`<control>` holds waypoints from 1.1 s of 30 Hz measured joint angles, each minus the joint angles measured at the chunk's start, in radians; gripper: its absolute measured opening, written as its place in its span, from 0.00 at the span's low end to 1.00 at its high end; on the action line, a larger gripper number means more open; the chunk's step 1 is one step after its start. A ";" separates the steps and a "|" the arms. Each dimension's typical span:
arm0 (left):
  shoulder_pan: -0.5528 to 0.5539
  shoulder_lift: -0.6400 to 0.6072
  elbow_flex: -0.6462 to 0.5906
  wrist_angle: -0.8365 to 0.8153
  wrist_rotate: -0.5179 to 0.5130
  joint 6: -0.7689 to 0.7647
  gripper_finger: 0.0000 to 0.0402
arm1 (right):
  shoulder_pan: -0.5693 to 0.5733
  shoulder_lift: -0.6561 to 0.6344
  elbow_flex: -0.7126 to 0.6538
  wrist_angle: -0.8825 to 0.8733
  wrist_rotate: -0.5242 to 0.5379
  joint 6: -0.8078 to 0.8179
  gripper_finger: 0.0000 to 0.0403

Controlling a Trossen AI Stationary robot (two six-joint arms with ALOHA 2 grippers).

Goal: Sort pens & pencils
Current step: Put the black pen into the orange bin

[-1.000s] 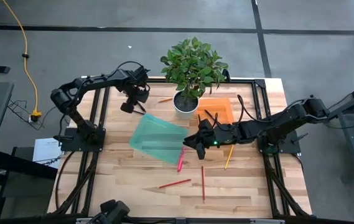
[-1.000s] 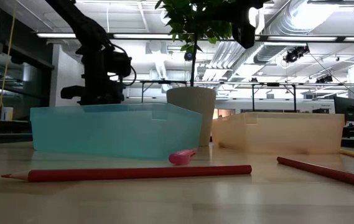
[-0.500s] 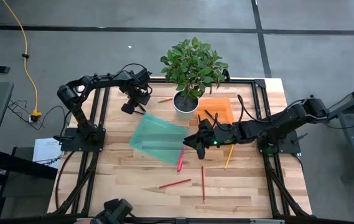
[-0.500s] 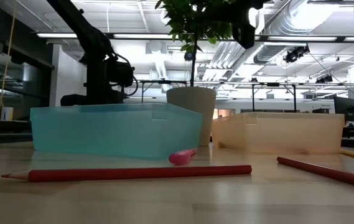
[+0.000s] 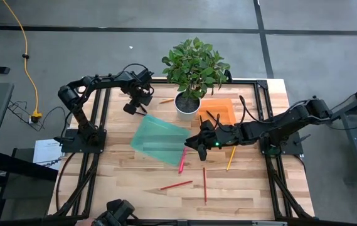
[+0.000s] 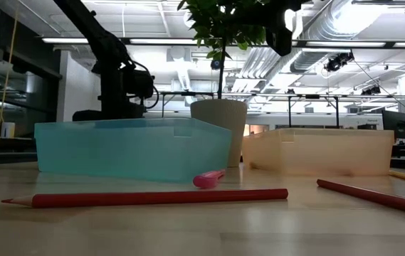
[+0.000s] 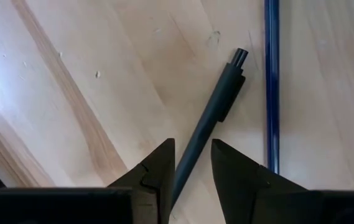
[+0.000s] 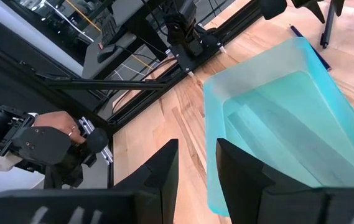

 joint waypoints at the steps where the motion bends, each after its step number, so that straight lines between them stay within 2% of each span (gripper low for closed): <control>1: 0.000 0.000 0.000 0.001 0.000 0.000 0.23 | 0.000 0.000 0.000 0.000 0.000 0.000 0.24; 13: 0.000 0.000 0.000 -0.009 0.002 0.018 0.23 | 0.000 0.000 0.000 0.000 0.010 -0.001 0.24; 29: 0.000 0.000 -0.001 -0.035 0.061 0.019 0.23 | 0.000 0.000 0.000 0.000 0.018 -0.004 0.24; 33: 0.000 0.000 -0.001 -0.034 0.065 0.018 0.20 | 0.000 0.000 0.000 0.000 0.018 -0.004 0.24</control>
